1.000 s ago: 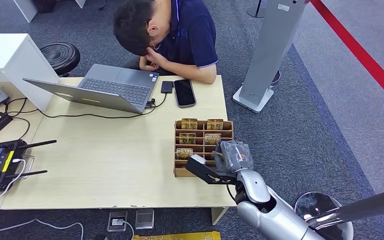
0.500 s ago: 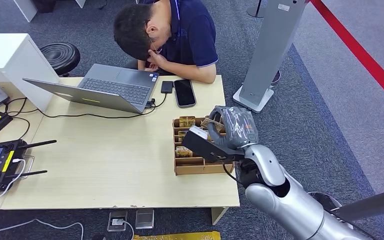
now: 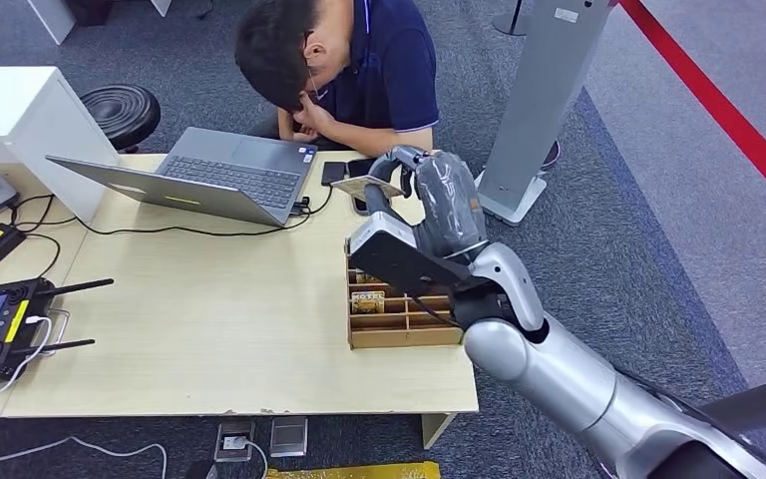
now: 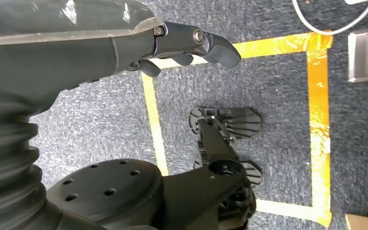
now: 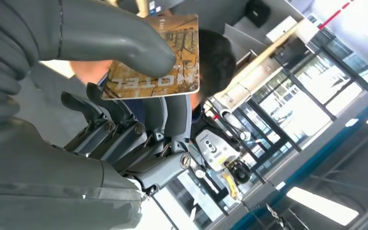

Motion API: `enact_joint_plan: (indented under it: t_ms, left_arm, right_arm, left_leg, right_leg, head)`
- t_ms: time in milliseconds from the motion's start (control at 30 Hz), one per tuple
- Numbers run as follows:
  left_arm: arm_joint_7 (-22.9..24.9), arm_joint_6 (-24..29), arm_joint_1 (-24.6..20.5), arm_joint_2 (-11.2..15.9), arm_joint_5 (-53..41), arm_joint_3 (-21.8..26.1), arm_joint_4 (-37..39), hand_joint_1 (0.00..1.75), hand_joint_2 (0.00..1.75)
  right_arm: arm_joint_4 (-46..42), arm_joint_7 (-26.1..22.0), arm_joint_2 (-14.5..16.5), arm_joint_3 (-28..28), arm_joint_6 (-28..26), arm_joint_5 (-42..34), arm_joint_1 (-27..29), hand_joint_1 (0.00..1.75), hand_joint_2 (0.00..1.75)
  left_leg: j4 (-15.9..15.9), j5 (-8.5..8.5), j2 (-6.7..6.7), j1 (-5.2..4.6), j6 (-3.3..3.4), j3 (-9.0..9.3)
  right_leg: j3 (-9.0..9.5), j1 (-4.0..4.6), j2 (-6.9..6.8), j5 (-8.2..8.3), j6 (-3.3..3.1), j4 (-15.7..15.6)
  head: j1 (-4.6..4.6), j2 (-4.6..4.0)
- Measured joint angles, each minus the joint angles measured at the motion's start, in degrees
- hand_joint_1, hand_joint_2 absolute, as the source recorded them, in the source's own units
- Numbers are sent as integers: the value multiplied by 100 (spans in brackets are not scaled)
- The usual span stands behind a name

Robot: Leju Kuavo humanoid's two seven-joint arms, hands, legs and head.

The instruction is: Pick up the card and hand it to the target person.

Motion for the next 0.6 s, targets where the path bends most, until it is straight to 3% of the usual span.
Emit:
enact_joint_plan:
  t_ms: [100,267,600]
  left_arm:
    - [21,-15,-61,-16,-31,-17,0,0,175]
    - [46,-25,-109,-31,-25,-31,0,0,175]
    - [56,-22,-74,-34,39,-31,0,0,175]
  right_arm:
    - [754,-447,294,72,-328,-93,-161,175,175]
    - [1913,-757,758,221,-648,106,-398,175,175]
    - [2957,-622,1205,348,-768,532,-557,175,175]
  left_leg:
    - [0,1,-2,0,0,-2]
    - [0,0,-2,0,0,-6]
    - [0,0,-1,0,0,-9]
  right_leg:
    - [-2,0,-2,0,0,0]
    - [-8,0,-2,-1,0,0]
    - [-11,0,-1,-1,0,0]
  head:
    - [6,0]
    - [3,0]
    - [3,0]
